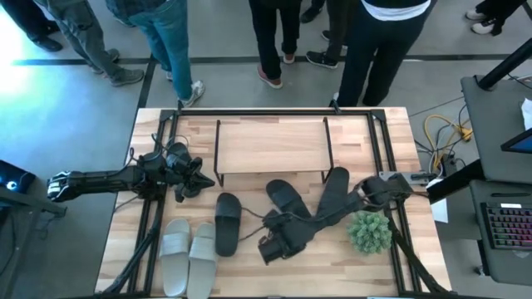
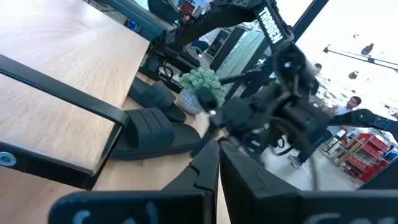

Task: Pick and place slides into the shelf
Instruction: Put the top right black slide under the shelf

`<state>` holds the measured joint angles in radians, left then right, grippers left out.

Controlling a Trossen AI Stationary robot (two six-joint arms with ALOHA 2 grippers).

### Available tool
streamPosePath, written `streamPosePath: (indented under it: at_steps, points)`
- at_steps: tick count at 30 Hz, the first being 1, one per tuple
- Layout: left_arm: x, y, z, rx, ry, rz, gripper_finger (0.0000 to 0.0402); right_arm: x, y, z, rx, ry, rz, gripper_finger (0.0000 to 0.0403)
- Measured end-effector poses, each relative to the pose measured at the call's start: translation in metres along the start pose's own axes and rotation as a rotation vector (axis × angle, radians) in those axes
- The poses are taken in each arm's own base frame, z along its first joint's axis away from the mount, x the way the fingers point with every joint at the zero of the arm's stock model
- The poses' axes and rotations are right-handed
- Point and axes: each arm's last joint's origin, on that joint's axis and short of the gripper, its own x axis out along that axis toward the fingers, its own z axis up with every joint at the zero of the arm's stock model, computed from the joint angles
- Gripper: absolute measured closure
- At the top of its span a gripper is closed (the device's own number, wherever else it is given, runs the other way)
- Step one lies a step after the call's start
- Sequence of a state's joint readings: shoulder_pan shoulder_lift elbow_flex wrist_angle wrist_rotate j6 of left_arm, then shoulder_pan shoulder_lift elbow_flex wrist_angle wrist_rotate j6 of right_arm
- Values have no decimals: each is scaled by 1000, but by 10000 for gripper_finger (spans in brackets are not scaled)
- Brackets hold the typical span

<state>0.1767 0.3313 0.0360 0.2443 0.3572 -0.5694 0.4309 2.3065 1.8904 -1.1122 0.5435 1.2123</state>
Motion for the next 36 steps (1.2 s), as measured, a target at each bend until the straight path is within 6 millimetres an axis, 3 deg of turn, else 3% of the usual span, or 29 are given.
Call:
streamPosePath:
  at_steps: [4, 11, 23, 36]
  points:
    - [0, 0, 0, -1, 1, 2, 402, 24, -7, 16, 43, 4, -41, 394]
    - [0, 0, 0, 0, -2, 2, 402, 40, -10, 32, 32, -9, -16, 394]
    - [0, 1, 0, 1, -15, 21, 402, 61, -25, 18, 157, 19, -121, 394]
    - [0, 0, 2, 4, -38, 38, 402, 73, -52, 22, 294, -13, -324, 394]
